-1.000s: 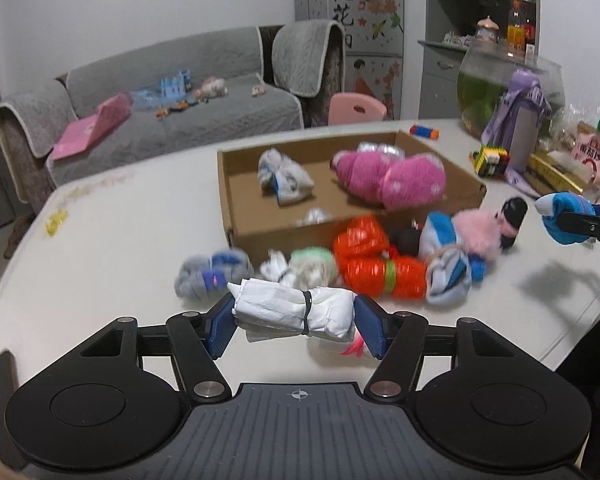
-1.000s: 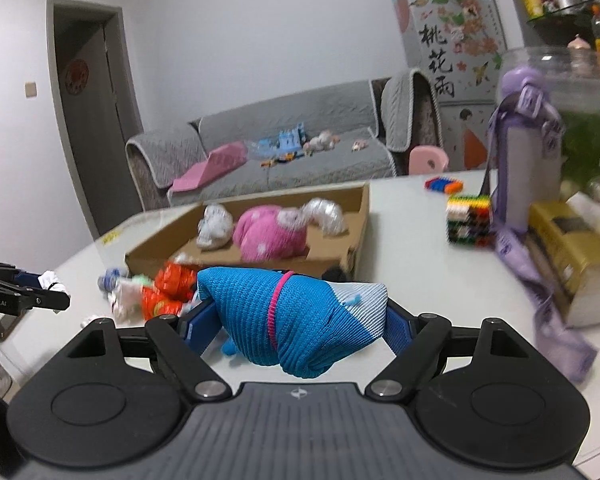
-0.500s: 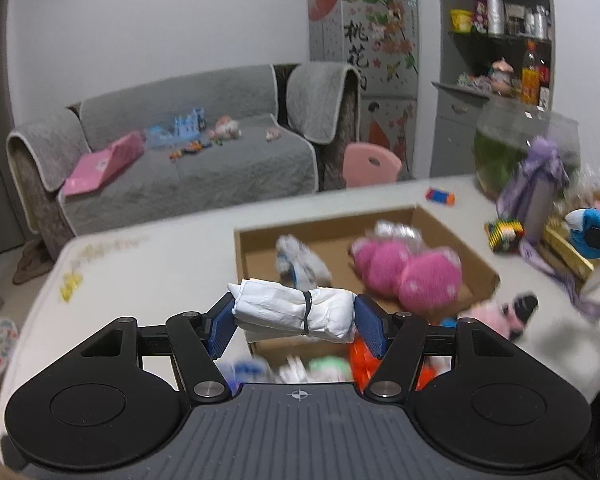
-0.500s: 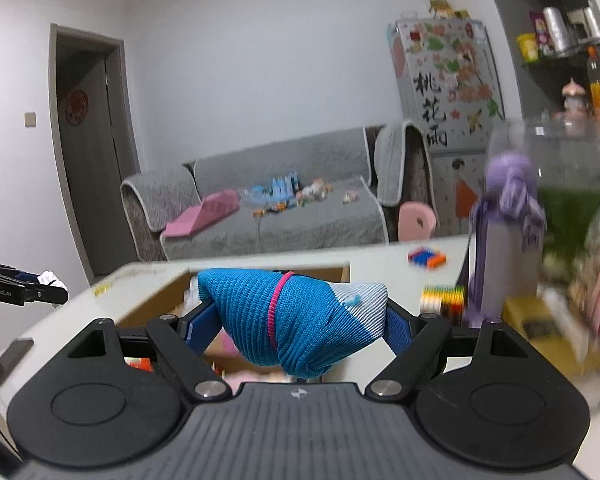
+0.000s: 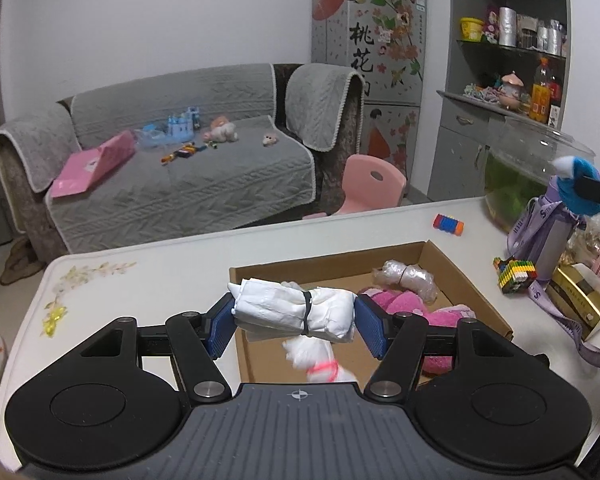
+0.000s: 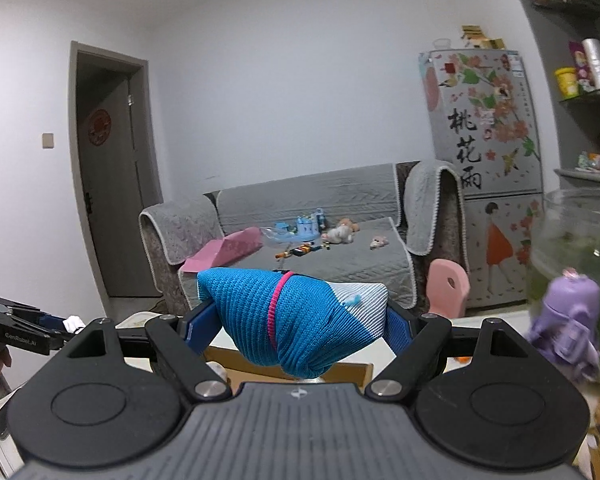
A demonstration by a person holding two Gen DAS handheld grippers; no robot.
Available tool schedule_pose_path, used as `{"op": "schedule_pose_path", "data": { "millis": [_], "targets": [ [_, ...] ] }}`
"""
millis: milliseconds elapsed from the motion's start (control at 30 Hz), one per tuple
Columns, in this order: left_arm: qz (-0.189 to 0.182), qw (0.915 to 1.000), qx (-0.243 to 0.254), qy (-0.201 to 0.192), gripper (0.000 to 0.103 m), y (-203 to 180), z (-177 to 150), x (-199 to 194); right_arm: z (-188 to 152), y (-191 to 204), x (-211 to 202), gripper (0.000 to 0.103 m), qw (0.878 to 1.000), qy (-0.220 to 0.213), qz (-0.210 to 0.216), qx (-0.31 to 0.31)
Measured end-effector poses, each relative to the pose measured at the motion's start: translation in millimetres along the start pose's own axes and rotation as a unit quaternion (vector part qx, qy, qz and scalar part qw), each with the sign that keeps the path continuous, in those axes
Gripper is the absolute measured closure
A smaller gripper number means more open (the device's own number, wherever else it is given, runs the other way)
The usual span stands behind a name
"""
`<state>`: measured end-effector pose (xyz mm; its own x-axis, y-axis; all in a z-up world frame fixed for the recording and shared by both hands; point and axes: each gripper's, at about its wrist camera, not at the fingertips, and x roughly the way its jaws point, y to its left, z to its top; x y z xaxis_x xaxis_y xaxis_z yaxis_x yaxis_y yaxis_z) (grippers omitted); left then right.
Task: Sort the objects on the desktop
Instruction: 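Lift both held bundles and carry them toward the cardboard box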
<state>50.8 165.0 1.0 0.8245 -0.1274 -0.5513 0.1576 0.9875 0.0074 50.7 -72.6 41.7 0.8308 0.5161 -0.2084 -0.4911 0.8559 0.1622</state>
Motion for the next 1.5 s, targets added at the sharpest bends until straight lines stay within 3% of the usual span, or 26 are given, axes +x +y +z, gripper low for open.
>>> {"op": "schedule_pose_path", "data": {
  "millis": [200,333,400,600,767,900,1500],
  "targets": [
    [-0.018,0.9992,0.023,0.025,0.033,-1,-9,-6,-8,8,3,0.023,1.000,0.007,0.015,-0.008],
    [-0.010,0.9908,0.086,0.104,0.034,-12,-48,-5,-13,13,-7,0.023,1.000,0.008,0.022,-0.009],
    [-0.005,0.9878,0.109,0.111,0.034,-14,-63,-12,-15,13,-10,0.023,1.000,0.009,0.023,-0.007],
    [0.019,0.9908,0.093,0.097,0.034,4,-74,-36,-13,24,-7,0.023,0.999,0.015,0.032,-0.006],
    [0.033,0.9957,0.050,0.070,0.033,26,-48,-57,-3,30,-9,0.023,0.999,0.011,0.038,-0.015],
    [0.044,0.9959,0.050,0.060,0.032,32,-31,-62,1,28,-6,0.023,0.999,0.007,0.037,-0.014],
    [0.019,0.9996,0.006,-0.018,0.031,19,30,-56,8,24,11,0.023,0.999,0.009,0.042,-0.014]
  ]
}}
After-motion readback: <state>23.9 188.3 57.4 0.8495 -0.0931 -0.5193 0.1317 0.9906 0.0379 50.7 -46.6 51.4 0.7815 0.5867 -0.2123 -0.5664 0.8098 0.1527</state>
